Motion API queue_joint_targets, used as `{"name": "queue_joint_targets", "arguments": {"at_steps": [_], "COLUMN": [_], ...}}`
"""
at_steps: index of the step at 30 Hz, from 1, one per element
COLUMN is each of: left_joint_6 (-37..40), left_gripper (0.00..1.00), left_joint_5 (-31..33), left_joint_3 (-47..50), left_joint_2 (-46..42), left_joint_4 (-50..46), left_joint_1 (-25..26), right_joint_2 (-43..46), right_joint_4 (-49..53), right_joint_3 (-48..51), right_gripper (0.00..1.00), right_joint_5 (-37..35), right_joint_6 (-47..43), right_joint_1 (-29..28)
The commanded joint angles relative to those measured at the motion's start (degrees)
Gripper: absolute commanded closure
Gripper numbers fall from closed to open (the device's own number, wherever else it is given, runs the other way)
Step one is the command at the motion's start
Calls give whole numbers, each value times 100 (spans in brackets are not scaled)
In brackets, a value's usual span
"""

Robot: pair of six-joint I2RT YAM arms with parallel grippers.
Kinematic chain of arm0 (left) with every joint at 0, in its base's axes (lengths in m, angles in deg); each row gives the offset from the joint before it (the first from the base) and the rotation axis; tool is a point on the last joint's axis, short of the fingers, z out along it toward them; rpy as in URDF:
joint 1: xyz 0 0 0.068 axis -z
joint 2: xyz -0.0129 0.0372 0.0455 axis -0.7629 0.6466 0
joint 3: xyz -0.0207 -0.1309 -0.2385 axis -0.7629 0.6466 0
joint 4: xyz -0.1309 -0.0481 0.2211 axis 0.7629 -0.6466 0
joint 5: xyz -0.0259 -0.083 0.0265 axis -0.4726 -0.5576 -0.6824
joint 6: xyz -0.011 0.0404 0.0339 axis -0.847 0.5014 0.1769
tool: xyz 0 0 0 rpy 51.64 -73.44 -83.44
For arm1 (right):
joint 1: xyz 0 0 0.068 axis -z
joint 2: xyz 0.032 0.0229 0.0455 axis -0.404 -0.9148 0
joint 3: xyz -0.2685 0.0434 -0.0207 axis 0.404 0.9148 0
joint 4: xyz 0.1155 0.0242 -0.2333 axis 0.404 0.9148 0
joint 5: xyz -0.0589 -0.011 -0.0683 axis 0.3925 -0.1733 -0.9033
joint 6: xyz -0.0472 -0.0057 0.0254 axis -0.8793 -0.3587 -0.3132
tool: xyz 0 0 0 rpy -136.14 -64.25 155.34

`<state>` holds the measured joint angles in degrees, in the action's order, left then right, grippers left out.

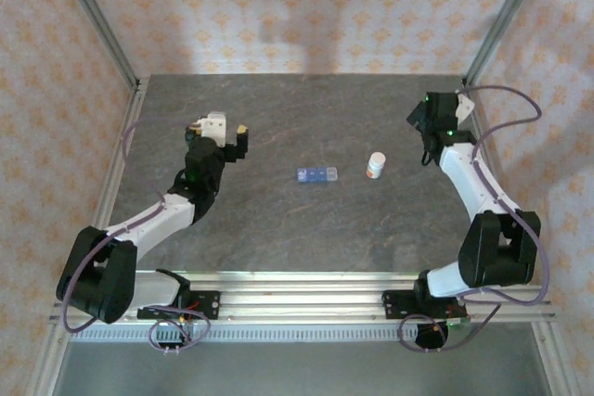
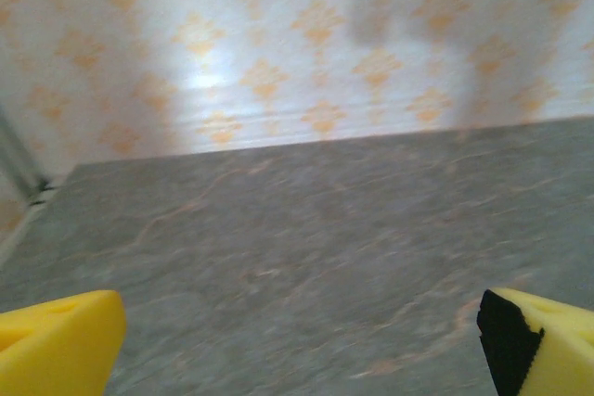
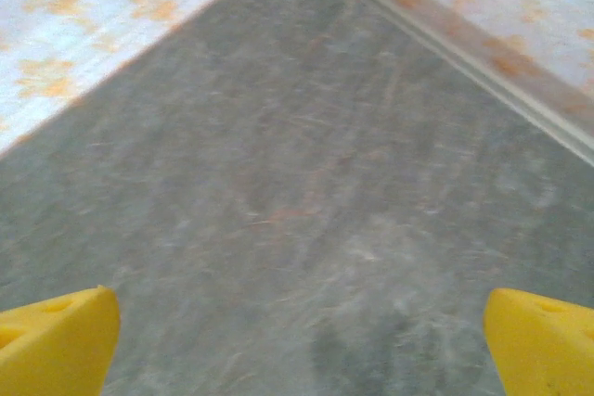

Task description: Sort the pills into containers

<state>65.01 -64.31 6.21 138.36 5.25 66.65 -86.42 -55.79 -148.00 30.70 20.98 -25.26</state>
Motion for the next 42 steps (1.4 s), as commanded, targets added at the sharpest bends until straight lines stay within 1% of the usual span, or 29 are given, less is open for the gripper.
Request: {"name": "queue_joint_targets", "arguments": {"at_steps": [1, 3, 7, 10, 13, 15, 19, 20, 22, 23, 24, 26, 27, 29, 31, 32, 34, 35, 36, 37, 39, 42], "left_joint_6": [534, 617, 528, 388, 223, 136, 218, 214, -8, -94, -142, -108, -155, -210, -197, -120, -52, -59, -57, -103, -247, -344], "left_gripper": [0, 0, 0, 0, 0, 0, 0, 0, 0, 0, 0, 0, 0, 0, 0, 0, 0, 0, 0, 0, 0, 0], "left_joint_5": [324, 437, 428, 339, 290, 168, -147, -168, -158, -349, -473, -881, -1063, -1278, -1472, -1714, -2173, -2355, -2394, -2438, -2481, -2205], "left_joint_3": [139, 253, 394, 706, 996, 1211, 1329, 1339, 1291, 1342, 1394, 1383, 1347, 1269, 1358, 1369, 1484, 1474, 1406, 1354, 1306, 1249], "left_joint_2": [-95, -128, -322, -342, -110, 152, 741, 865, 891, 958, 1126, 1399, 1399, 1304, 1386, 1349, 1312, 1297, 1286, 1333, 1395, 1405], "left_joint_4": [975, 779, -39, -80, 230, 740, 1334, 1551, 1419, 1555, 1838, 2079, 2024, 1691, 2009, 1966, 2095, 2073, 1922, 1887, 1926, 1820], "left_joint_1": [-132, -188, -310, -455, -591, -680, -749, -790, -938, -1057, -1142, -1269, -1355, -1457, -1507, -1524, -1601, -1651, -1664, -1705, -1809, -1816], "right_joint_2": [223, 234, 269, 247, 260, 235, 99, 73, 50, 62, 72, 115, 76, -117, -532, -603, -394, -487, -525, -480, -586, -545], "right_joint_4": [-1065, -1242, -1646, -1838, -2160, -2404, -2996, -3309, -4079, -4164, -4435, -4965, -5631, -6543, -7549, -7646, -6817, -6899, -6793, -6516, -6160, -6163], "right_joint_3": [461, 678, 1136, 1435, 1813, 2068, 2532, 2706, 3074, 3107, 3214, 3443, 3750, 4202, 4503, 4487, 4239, 4201, 4121, 4009, 3758, 3783], "right_gripper": [0, 0, 0, 0, 0, 0, 0, 0, 0, 0, 0, 0, 0, 0, 0, 0, 0, 0, 0, 0, 0, 0], "right_joint_5": [-952, -1011, -977, -979, -900, -791, -488, -425, -217, -90, 178, 433, 565, 704, 832, 940, 1264, 1463, 1551, 1443, 1023, 1046], "right_joint_6": [-472, -743, -1015, -1089, -1085, -1110, -1202, -1251, -1526, -1632, -1858, -2162, -2263, -2302, -2403, -2430, -2560, -2655, -2697, -2643, -2392, -2387], "right_joint_1": [11, 20, 20, 20, 20, 20, 20, 17, 12, 11, 4, -23, -24, -28, -49, -45, -42, -42, -42, -35, 12, 28]}}
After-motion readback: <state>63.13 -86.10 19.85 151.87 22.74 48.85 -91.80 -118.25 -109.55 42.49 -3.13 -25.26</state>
